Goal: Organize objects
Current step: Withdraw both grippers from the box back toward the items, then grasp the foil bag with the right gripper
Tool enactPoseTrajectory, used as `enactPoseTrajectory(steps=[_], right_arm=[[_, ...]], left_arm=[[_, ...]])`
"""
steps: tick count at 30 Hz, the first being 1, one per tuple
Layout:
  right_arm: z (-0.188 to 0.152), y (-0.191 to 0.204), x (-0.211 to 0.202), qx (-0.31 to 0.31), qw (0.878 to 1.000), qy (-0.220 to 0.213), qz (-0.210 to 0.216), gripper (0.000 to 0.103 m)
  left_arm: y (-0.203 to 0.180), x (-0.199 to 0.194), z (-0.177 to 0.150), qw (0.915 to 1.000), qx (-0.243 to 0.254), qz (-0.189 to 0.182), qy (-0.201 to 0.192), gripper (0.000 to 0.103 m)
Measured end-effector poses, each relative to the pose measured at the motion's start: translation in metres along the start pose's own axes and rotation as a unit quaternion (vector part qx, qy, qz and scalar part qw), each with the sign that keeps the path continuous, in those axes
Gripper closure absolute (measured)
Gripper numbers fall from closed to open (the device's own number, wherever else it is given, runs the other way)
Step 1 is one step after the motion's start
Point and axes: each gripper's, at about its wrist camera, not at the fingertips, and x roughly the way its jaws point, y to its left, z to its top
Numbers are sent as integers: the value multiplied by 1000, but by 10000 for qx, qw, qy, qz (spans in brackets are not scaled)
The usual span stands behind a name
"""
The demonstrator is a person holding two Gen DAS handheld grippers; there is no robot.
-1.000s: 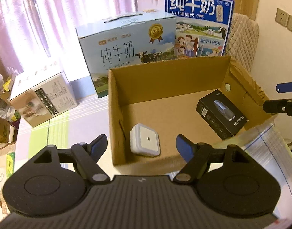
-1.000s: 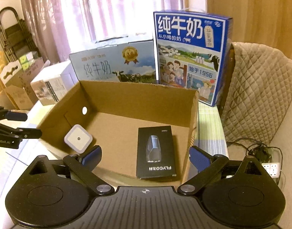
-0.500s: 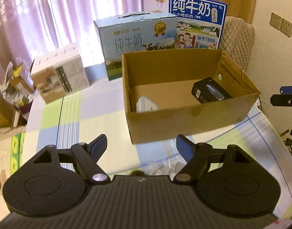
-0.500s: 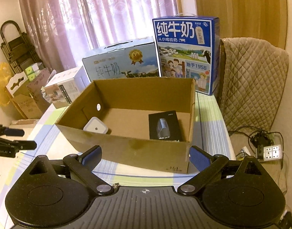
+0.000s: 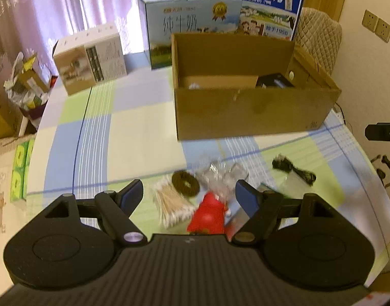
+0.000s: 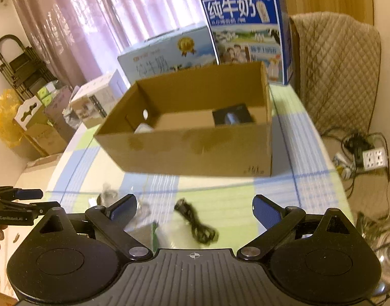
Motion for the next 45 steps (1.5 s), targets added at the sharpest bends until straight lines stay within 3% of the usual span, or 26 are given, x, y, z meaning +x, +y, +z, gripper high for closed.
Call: enactPoseTrajectory(steps=[22,27,34,39,45], right_arm=[[-58,45,46,778,9895,972,737,8],[-70,48,65,1326,9815,1085,855,8],[-82,50,89,2047,9697,933,952,9],[-85,43,104,2549,9599,814,840,20],[-89,44,118,2754,9549,808,760,26]], left_arm=[[23,3,-58,9974,-320,60,638,26],[29,6,-66,9967,-394,91,701,26],[39,13,-75,9955,-497,181,782,26],[53,20,-79,9940,-636,336,830,26],[70,27,-82,9917,-789,485,889,27]])
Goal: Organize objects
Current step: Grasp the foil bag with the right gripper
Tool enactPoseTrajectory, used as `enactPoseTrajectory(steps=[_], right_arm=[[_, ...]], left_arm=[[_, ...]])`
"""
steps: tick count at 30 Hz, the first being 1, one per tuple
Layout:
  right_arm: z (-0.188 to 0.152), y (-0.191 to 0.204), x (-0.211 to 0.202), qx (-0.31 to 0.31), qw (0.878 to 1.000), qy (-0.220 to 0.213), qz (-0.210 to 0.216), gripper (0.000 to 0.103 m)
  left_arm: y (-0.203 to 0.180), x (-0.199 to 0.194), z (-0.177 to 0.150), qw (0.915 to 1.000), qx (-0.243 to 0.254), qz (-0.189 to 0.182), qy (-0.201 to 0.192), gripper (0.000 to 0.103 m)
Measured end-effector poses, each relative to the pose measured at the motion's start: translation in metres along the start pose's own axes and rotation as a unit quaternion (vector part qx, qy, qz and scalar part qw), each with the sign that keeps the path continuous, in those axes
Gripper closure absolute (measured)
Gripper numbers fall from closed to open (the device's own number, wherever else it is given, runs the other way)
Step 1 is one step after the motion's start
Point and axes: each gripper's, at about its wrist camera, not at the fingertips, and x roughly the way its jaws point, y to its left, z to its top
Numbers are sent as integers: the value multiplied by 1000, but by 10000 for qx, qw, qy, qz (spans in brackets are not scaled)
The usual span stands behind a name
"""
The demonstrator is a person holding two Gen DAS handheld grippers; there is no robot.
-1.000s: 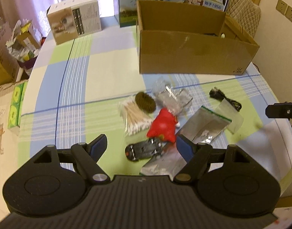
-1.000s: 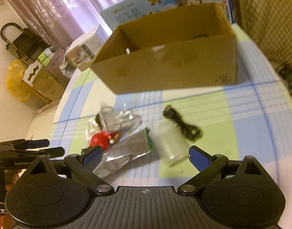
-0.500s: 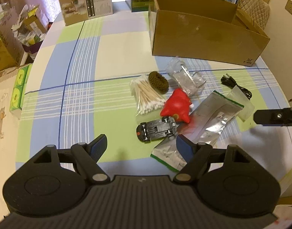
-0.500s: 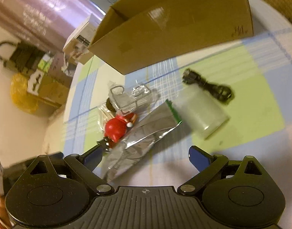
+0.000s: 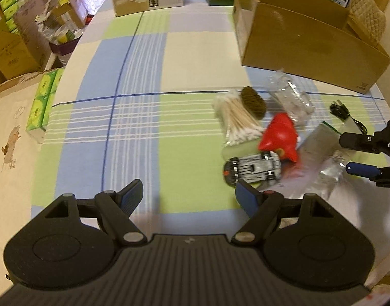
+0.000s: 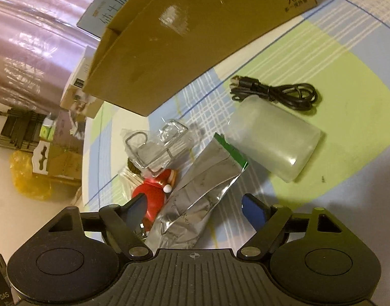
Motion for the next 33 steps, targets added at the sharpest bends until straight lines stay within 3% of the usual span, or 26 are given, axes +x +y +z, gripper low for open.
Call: enactPoseTrajectory(steps=[5,7,8,11,20,26,33], right_arm=[[-4,3,10,-41,10000,-54,-22,33],[-4,4,13,-50,10000,-30,-26,42],[-5,4,15,-46,10000,5,-30,55],[-6,4,13,-59,10000,3,67,63],[-5,9,-17,-396,9991,-11,-139,69],[-5,20,-51,-1041,9933,-328,-370,70],[-4,20,-77,-1453,9856,-612,-613,70]], left_arm=[[6,5,0,10000,-22,13,45,27],[8,7,0,10000,-29,-4,71,27],[8,8,-1,10000,-25,-11,79,27],[10,11,-1,9999,-27,-25,113,27],[6,17,1,9997,21,-175,150,26],[-13,22,3,9989,141,-408,165,26],[-33,35,9,9971,-33,-705,299,19]])
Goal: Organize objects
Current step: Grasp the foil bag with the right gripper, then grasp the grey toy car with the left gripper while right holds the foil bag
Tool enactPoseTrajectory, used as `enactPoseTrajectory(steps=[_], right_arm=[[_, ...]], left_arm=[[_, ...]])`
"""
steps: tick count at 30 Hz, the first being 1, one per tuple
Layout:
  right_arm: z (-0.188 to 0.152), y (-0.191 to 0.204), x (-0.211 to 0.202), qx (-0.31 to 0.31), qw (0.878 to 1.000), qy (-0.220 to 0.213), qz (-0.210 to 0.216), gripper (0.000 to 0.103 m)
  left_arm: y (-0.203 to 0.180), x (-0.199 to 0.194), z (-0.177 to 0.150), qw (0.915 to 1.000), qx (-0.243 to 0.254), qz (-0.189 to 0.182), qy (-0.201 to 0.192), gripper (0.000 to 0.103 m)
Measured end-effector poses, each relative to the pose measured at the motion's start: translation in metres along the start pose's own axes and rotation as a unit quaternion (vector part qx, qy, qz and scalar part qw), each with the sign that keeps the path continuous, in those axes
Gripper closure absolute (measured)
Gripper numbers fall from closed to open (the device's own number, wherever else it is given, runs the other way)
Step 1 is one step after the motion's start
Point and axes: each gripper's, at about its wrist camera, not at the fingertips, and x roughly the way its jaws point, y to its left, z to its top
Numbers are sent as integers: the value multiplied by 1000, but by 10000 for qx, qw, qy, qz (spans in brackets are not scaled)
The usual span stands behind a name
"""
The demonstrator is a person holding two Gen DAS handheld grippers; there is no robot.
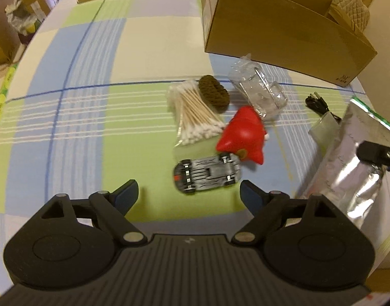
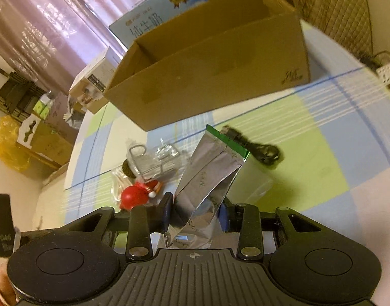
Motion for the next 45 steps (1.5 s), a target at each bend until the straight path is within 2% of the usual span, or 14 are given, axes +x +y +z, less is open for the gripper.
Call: enactPoseTrajectory(steps=[5,9,13,17,19,38,45], right_arm=[[3,-8,-10,-22,9999,-89,-93,71],[4,-15,-15,18,9999,-110,-119,71],[7,-20,-17,20,9998,-130,-134,71],[9,-23,-17,20,9999,-102,-120,71],[11,-25,-17,11,9999,-84,-102,71],[16,-23,-12,-147,9999,2,45,71],[20,-16,-17,-308,9993,-61,210,73]], left_arm=[[2,12,6,9990,-406,-186,98,19],[-1,19,10,9989,-441,-136,115,20],[-3,26,9,9988,-447,-54,195,27],[-4,28,10,9991,-401,9,113,31],[-6,27,11,9993,-356,12,78,39],[-8,22,4,9995,-263,143,60,39],[-8,8,-2,9996,-193,187,-32,39]])
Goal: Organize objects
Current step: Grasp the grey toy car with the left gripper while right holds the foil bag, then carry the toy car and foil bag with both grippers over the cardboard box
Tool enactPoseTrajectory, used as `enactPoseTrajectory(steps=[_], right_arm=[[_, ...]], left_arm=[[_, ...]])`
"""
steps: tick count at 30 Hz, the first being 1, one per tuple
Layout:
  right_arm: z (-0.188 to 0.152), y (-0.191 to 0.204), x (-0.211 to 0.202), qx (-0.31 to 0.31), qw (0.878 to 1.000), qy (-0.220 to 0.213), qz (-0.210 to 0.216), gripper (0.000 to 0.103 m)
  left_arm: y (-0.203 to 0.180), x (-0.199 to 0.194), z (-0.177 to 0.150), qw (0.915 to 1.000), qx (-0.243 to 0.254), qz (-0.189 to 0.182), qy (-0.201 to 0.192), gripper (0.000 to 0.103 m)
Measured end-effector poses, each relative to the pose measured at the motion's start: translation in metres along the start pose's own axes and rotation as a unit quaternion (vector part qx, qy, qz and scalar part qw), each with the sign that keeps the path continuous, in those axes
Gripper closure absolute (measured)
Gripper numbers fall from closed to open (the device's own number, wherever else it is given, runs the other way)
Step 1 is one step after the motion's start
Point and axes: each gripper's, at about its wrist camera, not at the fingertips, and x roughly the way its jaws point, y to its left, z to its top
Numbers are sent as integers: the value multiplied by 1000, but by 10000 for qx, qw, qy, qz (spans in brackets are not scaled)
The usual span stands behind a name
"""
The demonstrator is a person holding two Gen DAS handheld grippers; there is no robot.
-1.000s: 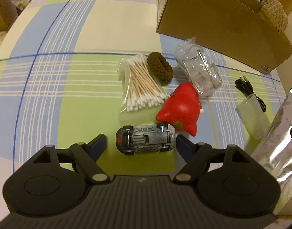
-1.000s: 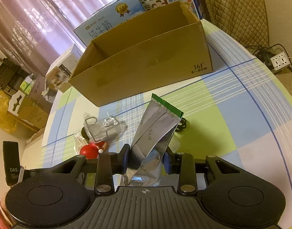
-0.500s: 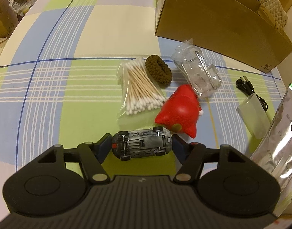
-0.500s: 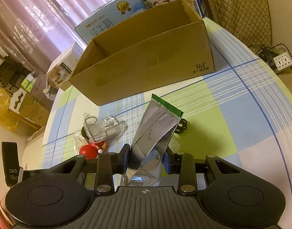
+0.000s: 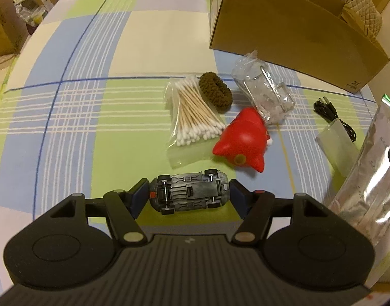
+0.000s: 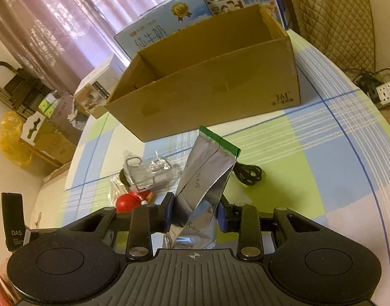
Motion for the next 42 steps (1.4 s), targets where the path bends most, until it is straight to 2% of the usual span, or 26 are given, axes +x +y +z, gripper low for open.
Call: enactPoseTrajectory(steps=[9,17,30,42], right_arm=[[11,5,-10,-90,9997,-156,139,73],[34,4,-27,-150,9985,-478,236,73],[85,-2,-48,-192,9938,-1051,323,73],[149,-2,-54,-338,9855,-1591,479,73]], left_arm=[[-8,-31,7,9993,130,-38,-348,39],[-26,-55,24,9968,313,-189,-718,39],[-61,-73,68,9898,626,-334,-1238,39],[-86,-83,117,9832,766,-341,-1623,39]])
